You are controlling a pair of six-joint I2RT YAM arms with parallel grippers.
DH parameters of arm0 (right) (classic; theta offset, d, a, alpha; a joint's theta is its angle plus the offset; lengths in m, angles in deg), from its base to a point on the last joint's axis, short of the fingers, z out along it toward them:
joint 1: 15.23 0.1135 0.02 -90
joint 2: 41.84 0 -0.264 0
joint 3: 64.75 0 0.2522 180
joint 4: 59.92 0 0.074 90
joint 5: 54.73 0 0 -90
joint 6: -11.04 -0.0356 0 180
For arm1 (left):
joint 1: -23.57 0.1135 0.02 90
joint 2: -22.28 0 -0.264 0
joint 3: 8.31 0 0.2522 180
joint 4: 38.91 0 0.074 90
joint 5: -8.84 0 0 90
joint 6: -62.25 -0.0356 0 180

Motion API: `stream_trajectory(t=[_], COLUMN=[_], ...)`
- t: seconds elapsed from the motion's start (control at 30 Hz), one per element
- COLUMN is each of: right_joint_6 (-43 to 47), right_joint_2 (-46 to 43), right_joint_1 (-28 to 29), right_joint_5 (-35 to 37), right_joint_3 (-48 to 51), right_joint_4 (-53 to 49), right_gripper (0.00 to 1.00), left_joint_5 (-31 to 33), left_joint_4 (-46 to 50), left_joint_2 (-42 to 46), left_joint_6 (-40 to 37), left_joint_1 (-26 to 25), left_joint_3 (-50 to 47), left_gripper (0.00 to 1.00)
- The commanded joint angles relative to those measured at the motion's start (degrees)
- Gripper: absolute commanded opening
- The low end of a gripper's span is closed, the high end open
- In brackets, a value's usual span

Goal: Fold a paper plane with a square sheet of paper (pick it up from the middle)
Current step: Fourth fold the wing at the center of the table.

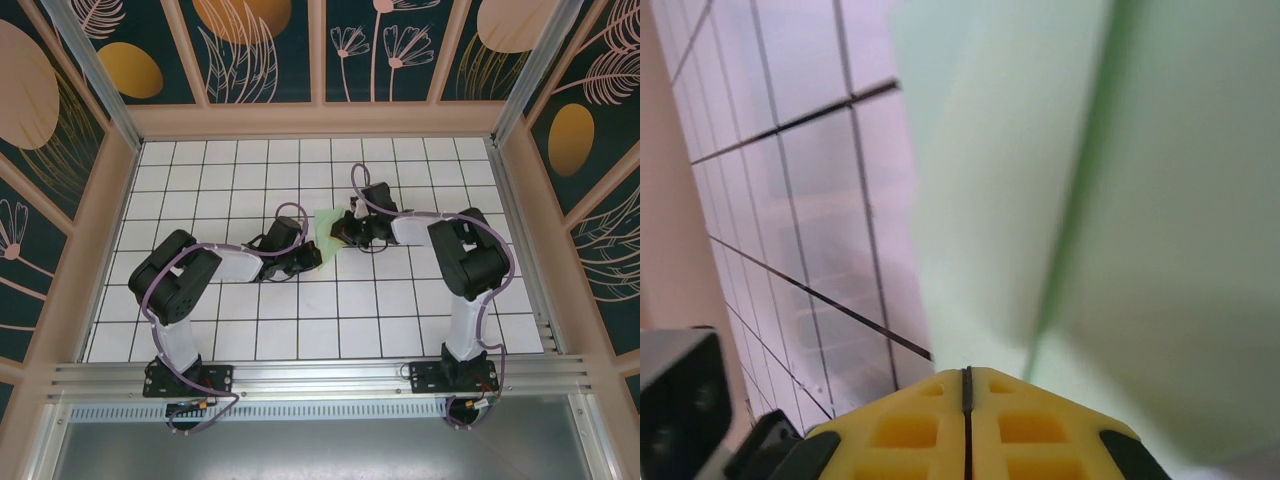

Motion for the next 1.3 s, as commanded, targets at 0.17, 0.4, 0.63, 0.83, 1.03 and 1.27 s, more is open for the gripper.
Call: stream_trajectory(t=[0.17,0.4,0.63,0.83,1.03,1.27], right_joint_6=[5.09,7.13,7.51,7.43,7.46,7.6], right_joint_2=[6.33,7.81,9.28,10.08,10.57,11.26], right_joint_1=[0.13,0.36,0.61,1.02,1.06,1.38], right_joint_5=[-1.85,-1.52,3.92,4.74,5.27,5.87], right_joint_3=[-5.73,-7.03,-6.8,-5.76,-5.76,-5.94], right_joint_4=[-2.91,-4.73,-8.8,-8.86,-9.45,-10.25], right_gripper=[0.09,0.09,0.09,0.08,0.08,0.09], left_joint_5=[2.21,1.59,-0.46,-1.37,-0.96,-5.92], left_joint_4=[7.71,8.51,5.14,2.99,6.76,10.79], left_joint_2=[-1.8,-1.76,1.48,0.16,-3.49,-6.26], left_joint_6=[-2.7,-3.64,-3.87,-4.24,-6.24,-10.49], left_joint_1=[-0.23,-0.17,0.29,1.35,1.58,1.54], left_joint_3=[0.23,1.46,3.31,6.77,9.16,11.87], left_gripper=[0.0,0.0,0.04,0.08,0.08,0.08])
